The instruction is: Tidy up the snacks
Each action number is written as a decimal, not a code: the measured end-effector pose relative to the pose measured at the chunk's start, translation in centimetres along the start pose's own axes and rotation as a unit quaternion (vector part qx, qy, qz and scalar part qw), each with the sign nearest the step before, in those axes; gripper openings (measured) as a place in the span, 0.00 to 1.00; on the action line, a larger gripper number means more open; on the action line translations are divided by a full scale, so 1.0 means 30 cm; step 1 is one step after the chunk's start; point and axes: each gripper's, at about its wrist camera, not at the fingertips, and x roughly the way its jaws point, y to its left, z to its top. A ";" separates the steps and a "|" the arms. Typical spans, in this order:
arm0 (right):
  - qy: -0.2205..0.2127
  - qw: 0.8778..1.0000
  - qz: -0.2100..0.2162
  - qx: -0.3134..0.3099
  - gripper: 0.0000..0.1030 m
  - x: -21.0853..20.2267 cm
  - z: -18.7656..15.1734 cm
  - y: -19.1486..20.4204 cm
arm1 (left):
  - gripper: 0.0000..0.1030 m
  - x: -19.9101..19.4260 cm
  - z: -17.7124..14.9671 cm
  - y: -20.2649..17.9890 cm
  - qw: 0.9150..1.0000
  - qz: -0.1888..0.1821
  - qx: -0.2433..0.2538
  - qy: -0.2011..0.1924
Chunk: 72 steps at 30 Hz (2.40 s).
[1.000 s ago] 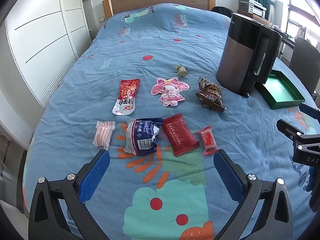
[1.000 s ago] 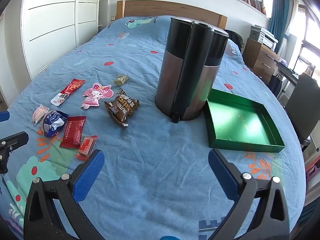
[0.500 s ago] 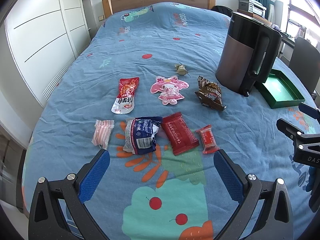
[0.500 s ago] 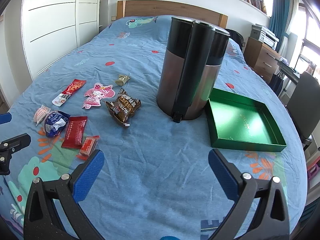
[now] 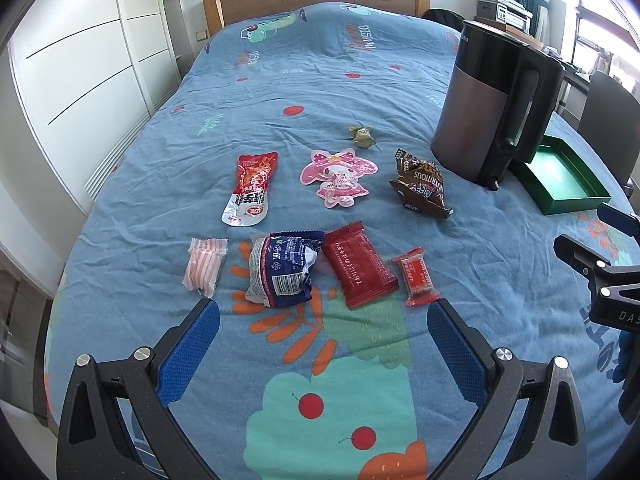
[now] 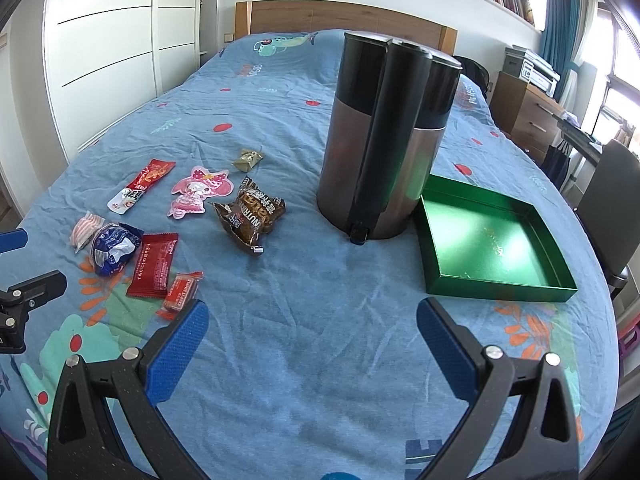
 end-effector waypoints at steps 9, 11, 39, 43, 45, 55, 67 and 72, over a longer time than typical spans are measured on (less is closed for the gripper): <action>0.003 1.000 0.012 0.004 1.00 0.006 0.007 -0.001 | 0.99 0.003 -0.005 0.002 1.000 -0.002 0.000 0.001; 0.004 1.000 0.015 0.005 1.00 0.007 0.006 -0.001 | 0.99 0.004 -0.008 0.004 1.000 -0.002 0.000 0.001; 0.005 1.000 0.023 0.010 1.00 0.009 -0.001 -0.008 | 0.99 0.014 -0.007 -0.002 1.000 -0.005 0.001 0.009; 0.006 1.000 0.023 0.010 1.00 0.009 -0.003 -0.009 | 0.99 0.013 -0.008 -0.004 1.000 -0.005 0.001 0.007; 0.006 1.000 0.023 0.011 1.00 0.010 -0.004 -0.011 | 0.99 0.013 -0.008 -0.004 1.000 -0.004 0.001 0.007; 0.007 1.000 0.024 0.011 1.00 0.014 -0.014 -0.012 | 0.99 0.021 -0.010 -0.005 1.000 -0.003 -0.001 0.009; 0.019 0.998 0.048 0.023 1.00 0.031 -0.017 0.012 | 0.99 0.051 -0.022 0.022 1.000 0.003 -0.004 0.013; 0.032 0.997 0.062 0.026 1.00 0.053 -0.021 0.040 | 0.99 0.082 -0.037 0.110 0.999 0.006 -0.027 0.042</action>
